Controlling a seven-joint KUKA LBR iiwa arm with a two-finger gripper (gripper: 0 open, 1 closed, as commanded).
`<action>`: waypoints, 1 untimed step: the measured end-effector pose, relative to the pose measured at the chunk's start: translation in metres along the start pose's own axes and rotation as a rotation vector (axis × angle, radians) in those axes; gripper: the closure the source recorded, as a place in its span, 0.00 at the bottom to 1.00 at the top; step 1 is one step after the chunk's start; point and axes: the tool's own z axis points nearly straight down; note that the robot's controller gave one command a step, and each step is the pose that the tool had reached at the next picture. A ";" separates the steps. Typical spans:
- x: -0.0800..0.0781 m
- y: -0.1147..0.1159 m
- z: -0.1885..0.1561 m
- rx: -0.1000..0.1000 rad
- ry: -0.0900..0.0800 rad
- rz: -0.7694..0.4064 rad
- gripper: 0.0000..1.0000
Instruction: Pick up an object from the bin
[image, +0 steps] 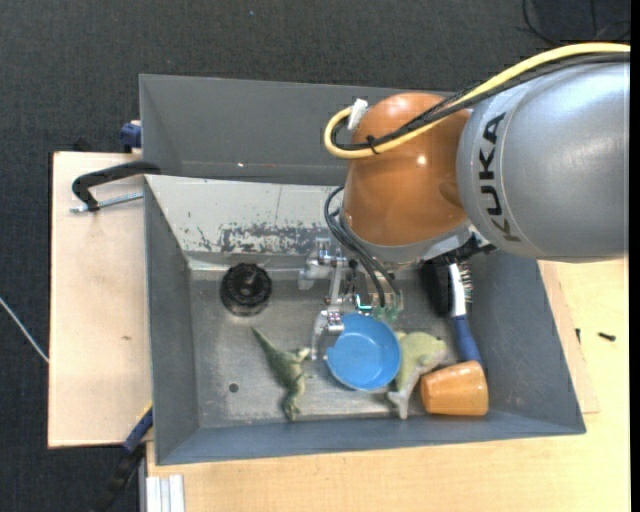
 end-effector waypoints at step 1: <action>0.017 -0.046 0.141 -0.002 -0.013 -0.016 0.00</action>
Offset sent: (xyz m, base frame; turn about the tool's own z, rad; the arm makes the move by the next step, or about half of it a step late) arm -0.0199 -0.0468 -0.1414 -0.0176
